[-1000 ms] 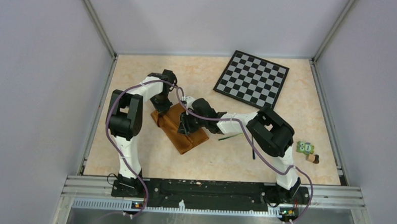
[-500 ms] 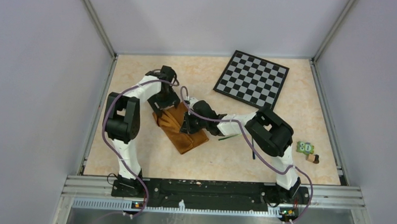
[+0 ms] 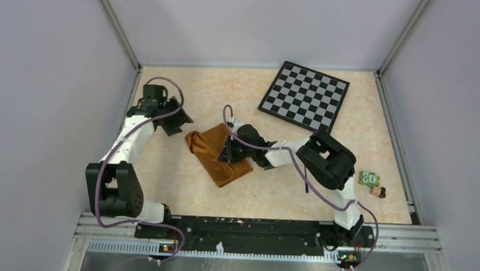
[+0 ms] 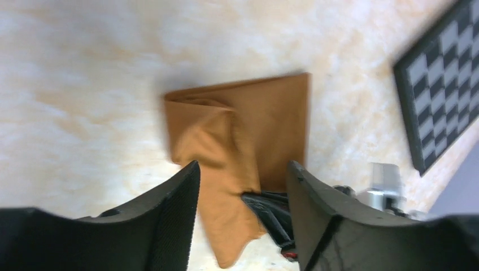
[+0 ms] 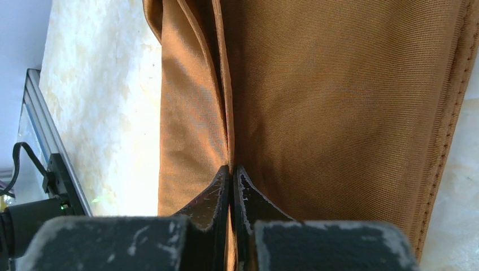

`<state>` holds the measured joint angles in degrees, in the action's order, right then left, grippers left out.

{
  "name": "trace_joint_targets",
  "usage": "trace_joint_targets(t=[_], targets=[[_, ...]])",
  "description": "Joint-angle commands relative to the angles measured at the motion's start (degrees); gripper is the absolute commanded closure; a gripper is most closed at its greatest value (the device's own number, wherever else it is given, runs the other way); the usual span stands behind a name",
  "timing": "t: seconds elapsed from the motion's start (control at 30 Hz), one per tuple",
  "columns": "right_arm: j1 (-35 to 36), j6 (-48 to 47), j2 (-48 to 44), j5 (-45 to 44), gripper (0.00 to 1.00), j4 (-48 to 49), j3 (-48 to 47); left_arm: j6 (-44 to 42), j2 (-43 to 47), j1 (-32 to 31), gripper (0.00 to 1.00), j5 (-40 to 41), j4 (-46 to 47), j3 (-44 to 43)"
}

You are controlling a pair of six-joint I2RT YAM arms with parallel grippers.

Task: Fold the napkin into a case and place the utensils inside
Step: Fold the lower triangle-folded napkin at the center of the board.

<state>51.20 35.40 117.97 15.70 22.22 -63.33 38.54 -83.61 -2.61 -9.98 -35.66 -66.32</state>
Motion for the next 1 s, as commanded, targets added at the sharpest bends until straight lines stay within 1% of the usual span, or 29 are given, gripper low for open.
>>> trace_joint_targets(t=[0.0,0.1,0.2,0.23,0.37,0.5,0.67,0.87,0.97], targets=[[-0.3,0.9,-2.1,-0.5,1.00,0.0,1.5,-2.3,2.3,8.6,0.50,-10.8,9.3,9.5],[-0.4,1.0,-2.3,-0.4,1.00,0.1,1.5,-3.1,-0.3,9.7,0.66,-11.6,9.2,10.3],[-0.4,1.2,-2.3,-0.1,1.00,0.2,1.5,-3.0,-3.1,9.9,0.80,-11.3,11.0,11.4],[-0.4,1.2,-2.4,0.0,1.00,0.2,1.5,-2.7,-4.2,10.1,0.83,-11.3,11.9,11.7],[-0.5,1.1,-2.5,-0.1,1.00,0.3,1.6,-2.0,-7.3,10.0,0.84,-11.0,13.5,11.5],[-0.5,1.1,-2.6,-0.1,1.00,0.5,1.7,-1.9,-8.3,10.1,0.85,-10.7,14.7,11.0],[-0.6,1.2,-2.5,0.4,1.00,1.2,1.9,-1.3,-10.9,9.8,0.87,-12.9,16.6,11.2],[-0.5,0.9,-2.8,0.2,1.00,0.2,1.3,0.7,-12.7,7.7,0.88,-14.9,20.6,12.0],[-0.6,0.7,-3.2,-0.2,1.00,-0.3,1.4,1.5,-13.1,6.6,0.88,-14.5,21.5,11.6]])
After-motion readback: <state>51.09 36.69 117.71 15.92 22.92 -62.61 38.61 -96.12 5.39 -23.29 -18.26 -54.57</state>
